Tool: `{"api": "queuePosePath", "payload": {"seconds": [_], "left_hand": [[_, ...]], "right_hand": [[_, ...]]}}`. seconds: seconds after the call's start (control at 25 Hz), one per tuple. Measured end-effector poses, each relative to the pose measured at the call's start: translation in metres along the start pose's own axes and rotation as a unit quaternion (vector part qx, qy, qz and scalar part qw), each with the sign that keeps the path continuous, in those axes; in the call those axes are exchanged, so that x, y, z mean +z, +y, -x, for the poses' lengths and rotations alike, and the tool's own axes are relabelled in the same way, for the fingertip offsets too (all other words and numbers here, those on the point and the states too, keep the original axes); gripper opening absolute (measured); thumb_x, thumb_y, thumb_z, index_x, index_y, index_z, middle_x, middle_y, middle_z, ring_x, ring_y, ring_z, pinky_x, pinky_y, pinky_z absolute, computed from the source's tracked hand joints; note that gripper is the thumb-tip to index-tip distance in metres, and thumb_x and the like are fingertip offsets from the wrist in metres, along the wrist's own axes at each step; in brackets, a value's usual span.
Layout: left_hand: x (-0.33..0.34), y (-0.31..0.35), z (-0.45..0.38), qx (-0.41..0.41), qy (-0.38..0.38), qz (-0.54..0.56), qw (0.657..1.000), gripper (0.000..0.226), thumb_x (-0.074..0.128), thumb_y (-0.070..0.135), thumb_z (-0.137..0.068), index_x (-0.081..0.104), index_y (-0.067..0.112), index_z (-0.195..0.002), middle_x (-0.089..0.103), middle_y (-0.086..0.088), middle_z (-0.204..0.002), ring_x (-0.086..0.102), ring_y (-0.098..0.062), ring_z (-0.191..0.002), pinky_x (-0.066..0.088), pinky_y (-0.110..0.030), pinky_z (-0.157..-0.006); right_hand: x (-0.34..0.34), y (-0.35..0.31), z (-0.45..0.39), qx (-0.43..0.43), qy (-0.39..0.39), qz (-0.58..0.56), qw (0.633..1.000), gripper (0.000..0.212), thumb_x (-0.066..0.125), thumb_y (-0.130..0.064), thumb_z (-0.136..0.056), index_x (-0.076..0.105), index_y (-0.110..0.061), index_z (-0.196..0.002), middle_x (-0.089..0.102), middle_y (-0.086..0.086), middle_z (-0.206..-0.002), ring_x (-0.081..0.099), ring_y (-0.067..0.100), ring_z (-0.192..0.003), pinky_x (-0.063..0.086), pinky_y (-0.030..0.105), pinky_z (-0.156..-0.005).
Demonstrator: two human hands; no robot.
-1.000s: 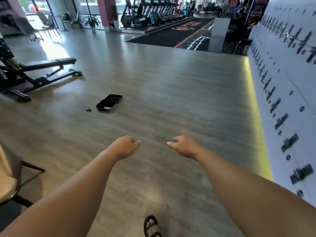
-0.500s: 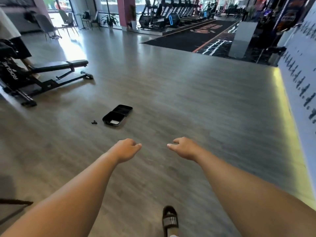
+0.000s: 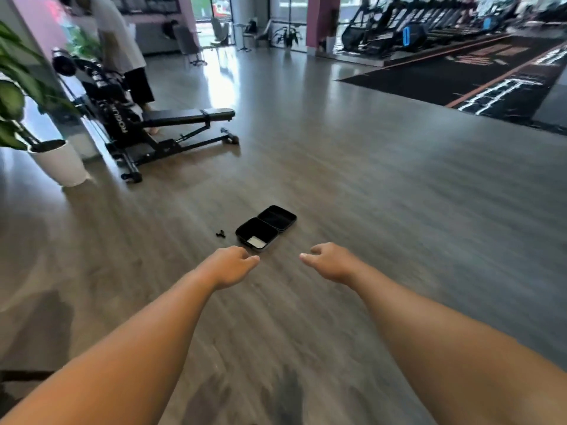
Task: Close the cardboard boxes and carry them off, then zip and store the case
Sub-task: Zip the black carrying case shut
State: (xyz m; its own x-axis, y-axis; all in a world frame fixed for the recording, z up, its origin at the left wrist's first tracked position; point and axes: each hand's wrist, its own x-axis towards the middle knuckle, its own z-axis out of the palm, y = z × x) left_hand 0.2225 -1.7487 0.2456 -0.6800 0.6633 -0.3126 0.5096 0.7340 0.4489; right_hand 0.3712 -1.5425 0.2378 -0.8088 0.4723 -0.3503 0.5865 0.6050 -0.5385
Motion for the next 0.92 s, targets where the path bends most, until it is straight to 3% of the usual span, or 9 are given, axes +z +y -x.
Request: {"api": "queuePosePath", "payload": {"seconds": [0.2,0.4,0.56,0.72,0.92], "left_hand": [[-0.055,-0.048,-0.136,-0.024,0.014,0.017,0.999,0.047,0.043,0.053,-0.099,0.067,0.015,-0.111,0.064,-0.009,-0.127,0.057,-0.025,-0.119,0.044,-0.033,-0.098],[-0.122,-0.107,-0.272,-0.048,0.003,0.031,0.998,0.048,0.044,0.052,-0.1,0.069,0.015,-0.116,0.066,-0.008,-0.121,0.057,-0.026,-0.117,0.044,-0.032,-0.094],[-0.166,-0.142,-0.366,-0.075,-0.004,0.031,0.997,0.045,0.043,0.054,-0.099,0.069,0.017,-0.102,0.068,-0.008,-0.117,0.059,-0.024,-0.112,0.044,-0.031,-0.088],[-0.197,-0.17,-0.474,-0.091,-0.01,0.035,0.995,0.044,0.045,0.054,-0.099,0.071,0.02,-0.11,0.067,-0.005,-0.12,0.058,-0.023,-0.114,0.042,-0.028,-0.087],[-0.235,-0.198,-0.591,-0.113,-0.01,0.023,0.993,0.042,0.047,0.05,-0.099,0.071,0.016,-0.106,0.068,-0.007,-0.113,0.059,-0.024,-0.111,0.046,-0.03,-0.092]], "right_hand": [[-0.011,-0.051,-0.159,-0.021,-0.026,0.01,0.999,0.059,0.052,-0.059,-0.097,0.061,-0.015,-0.136,0.059,0.004,-0.143,0.052,0.025,-0.133,0.041,0.033,-0.107],[-0.032,-0.106,-0.31,-0.008,-0.056,0.024,0.998,0.053,0.052,-0.057,-0.097,0.067,-0.015,-0.126,0.065,0.005,-0.134,0.058,0.024,-0.125,0.045,0.038,-0.106],[-0.045,-0.14,-0.413,-0.016,-0.055,0.021,0.998,0.056,0.052,-0.055,-0.098,0.063,-0.012,-0.132,0.062,0.007,-0.139,0.055,0.026,-0.13,0.044,0.037,-0.107],[-0.043,-0.161,-0.534,-0.02,-0.085,0.025,0.996,0.061,0.051,-0.058,-0.097,0.059,-0.014,-0.138,0.058,0.005,-0.145,0.051,0.026,-0.135,0.042,0.035,-0.107],[-0.049,-0.181,-0.682,-0.022,-0.106,0.032,0.994,0.059,0.049,-0.063,-0.094,0.066,-0.014,-0.122,0.066,0.008,-0.128,0.058,0.029,-0.123,0.044,0.032,-0.09]]}}
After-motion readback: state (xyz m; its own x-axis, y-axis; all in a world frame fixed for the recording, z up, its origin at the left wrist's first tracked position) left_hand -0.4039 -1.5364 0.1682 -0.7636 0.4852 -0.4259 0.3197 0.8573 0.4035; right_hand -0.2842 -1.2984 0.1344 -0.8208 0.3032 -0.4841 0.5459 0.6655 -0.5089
